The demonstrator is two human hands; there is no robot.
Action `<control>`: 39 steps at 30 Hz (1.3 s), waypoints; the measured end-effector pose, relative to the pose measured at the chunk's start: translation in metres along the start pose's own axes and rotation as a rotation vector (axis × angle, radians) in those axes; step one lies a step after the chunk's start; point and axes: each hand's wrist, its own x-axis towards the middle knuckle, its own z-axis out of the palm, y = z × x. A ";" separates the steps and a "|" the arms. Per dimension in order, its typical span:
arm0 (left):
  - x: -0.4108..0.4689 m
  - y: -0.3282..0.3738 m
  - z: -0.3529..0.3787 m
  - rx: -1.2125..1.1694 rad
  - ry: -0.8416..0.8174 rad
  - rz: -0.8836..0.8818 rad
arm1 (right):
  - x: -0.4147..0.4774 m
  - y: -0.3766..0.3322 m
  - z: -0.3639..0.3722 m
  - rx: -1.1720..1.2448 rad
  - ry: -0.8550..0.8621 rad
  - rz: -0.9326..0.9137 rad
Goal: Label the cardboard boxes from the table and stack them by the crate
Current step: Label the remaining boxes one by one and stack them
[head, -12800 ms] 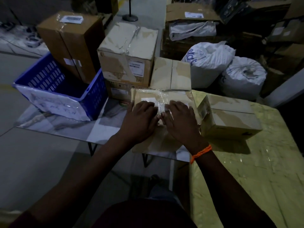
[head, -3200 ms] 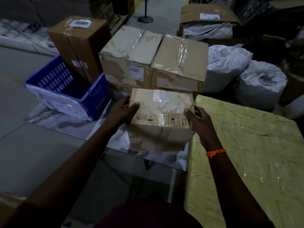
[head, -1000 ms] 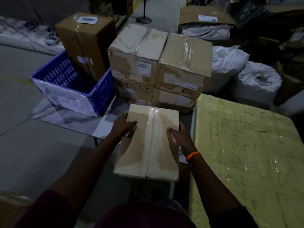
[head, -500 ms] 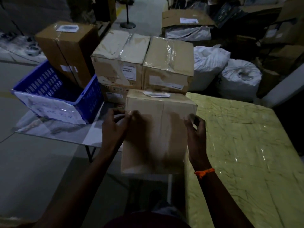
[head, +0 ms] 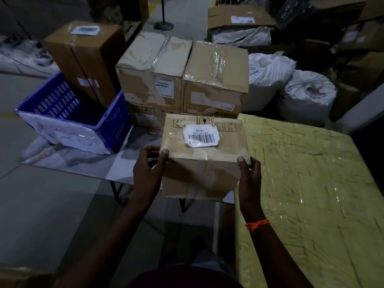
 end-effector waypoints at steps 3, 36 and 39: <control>0.001 0.001 0.002 0.034 -0.053 0.102 | -0.002 0.004 0.004 -0.008 -0.007 -0.023; 0.026 0.016 -0.118 0.182 0.079 0.018 | 0.006 0.024 0.079 -0.107 -0.426 0.176; 0.012 -0.001 -0.108 0.084 0.042 -0.094 | 0.007 0.017 0.065 -0.208 -0.306 0.053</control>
